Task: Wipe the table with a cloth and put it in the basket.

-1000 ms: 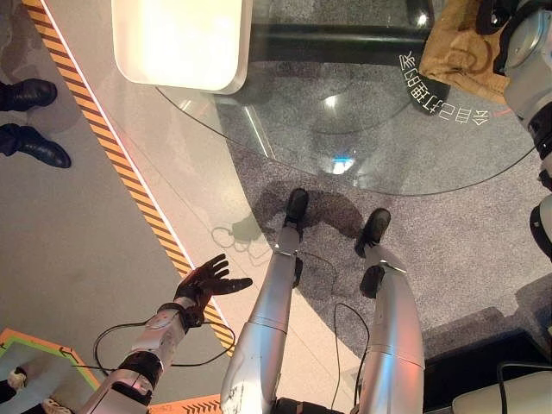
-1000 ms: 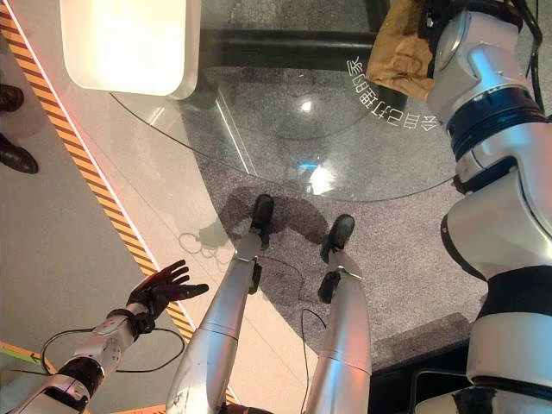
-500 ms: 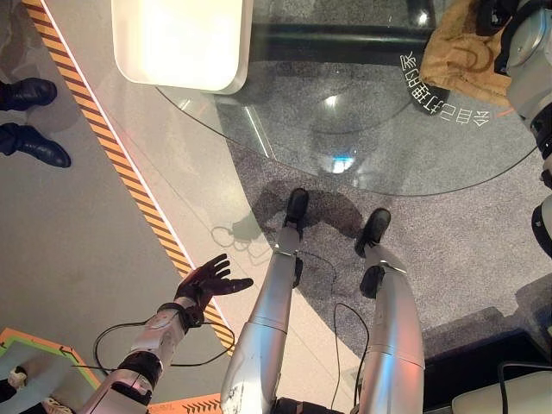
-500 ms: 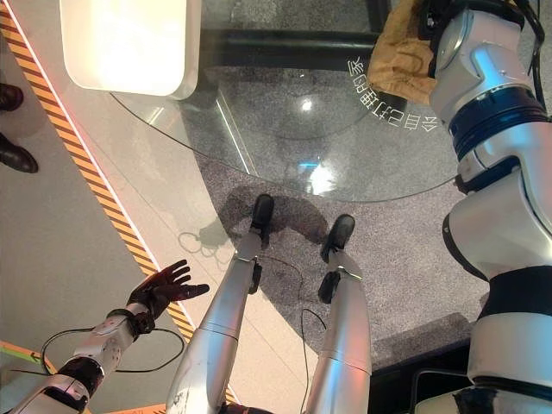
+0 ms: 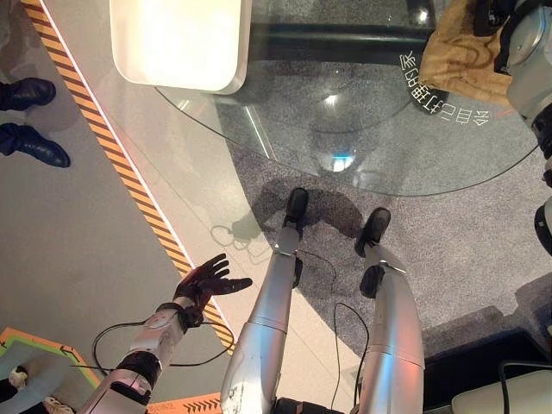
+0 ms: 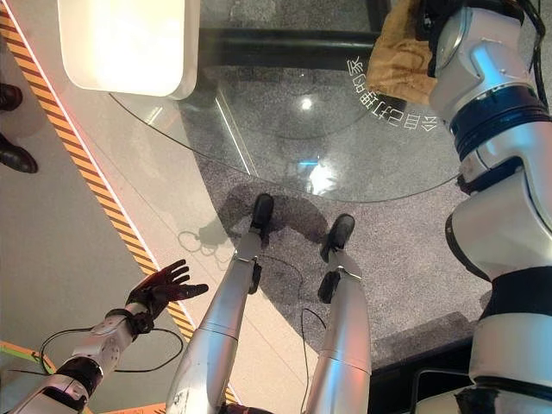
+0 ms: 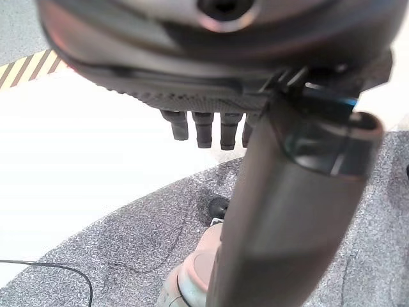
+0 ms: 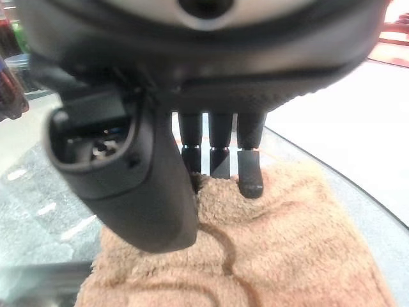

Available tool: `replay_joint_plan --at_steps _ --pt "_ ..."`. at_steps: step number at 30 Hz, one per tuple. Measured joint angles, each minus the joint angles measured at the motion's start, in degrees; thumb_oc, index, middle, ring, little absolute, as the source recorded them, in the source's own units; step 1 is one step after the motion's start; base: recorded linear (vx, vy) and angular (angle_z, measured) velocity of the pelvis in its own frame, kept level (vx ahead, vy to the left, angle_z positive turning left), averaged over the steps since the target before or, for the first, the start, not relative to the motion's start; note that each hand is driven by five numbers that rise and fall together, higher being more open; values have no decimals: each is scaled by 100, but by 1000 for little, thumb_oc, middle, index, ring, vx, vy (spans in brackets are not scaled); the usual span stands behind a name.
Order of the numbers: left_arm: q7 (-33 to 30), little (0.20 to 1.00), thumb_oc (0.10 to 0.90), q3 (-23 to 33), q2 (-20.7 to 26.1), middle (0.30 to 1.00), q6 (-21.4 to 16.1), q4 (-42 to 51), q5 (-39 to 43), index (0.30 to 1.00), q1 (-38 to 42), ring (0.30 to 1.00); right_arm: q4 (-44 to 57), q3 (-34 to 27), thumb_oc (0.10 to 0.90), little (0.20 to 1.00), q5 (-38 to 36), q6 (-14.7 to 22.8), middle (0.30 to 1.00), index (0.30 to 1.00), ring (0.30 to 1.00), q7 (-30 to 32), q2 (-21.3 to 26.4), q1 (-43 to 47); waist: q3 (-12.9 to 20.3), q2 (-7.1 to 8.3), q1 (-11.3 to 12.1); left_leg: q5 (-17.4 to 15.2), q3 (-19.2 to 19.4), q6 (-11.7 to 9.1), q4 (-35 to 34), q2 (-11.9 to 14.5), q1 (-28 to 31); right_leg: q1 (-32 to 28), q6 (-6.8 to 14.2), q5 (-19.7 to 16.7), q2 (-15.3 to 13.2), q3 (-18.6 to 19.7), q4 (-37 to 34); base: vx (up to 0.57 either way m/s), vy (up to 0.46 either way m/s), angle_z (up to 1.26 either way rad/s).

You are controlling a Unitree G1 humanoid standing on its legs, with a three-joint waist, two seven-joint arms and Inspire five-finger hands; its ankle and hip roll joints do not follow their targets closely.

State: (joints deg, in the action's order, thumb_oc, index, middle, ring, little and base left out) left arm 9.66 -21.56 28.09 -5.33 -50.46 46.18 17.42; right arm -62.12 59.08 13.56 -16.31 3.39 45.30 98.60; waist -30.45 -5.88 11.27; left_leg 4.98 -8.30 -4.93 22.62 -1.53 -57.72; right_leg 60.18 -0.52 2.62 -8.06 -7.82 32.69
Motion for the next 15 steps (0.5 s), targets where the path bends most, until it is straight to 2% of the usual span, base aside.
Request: replay_joint_plan --at_steps 12,13,14,15 --pt "33 900 800 49 15 900 23 100 -5 900 0 900 351 112 100 200 6 193 300 300 300 -423 203 0 0 0 -46 0 0 0 -7 8 0 0 32 20 7 -2 -8 0 0 0" --pt "45 900 800 49 19 900 27 108 -6 900 0 900 357 113 281 381 6 193 455 455 455 -433 206 0 0 0 -46 0 0 0 -6 8 0 0 32 21 6 -2 -8 0 0 0" --pt "83 900 800 49 27 900 28 111 -8 900 0 900 360 113 358 458 6 193 521 521 521 -441 206 0 0 0 -47 0 0 0 -6 8 0 0 32 20 6 -2 -8 0 0 0" --pt "94 900 800 49 34 900 29 115 -9 900 0 900 364 113 800 900 5 190 900 900 900 -441 205 0 0 0 -47 0 0 0 -6 7 0 0 32 20 6 -2 -8 0 0 0"
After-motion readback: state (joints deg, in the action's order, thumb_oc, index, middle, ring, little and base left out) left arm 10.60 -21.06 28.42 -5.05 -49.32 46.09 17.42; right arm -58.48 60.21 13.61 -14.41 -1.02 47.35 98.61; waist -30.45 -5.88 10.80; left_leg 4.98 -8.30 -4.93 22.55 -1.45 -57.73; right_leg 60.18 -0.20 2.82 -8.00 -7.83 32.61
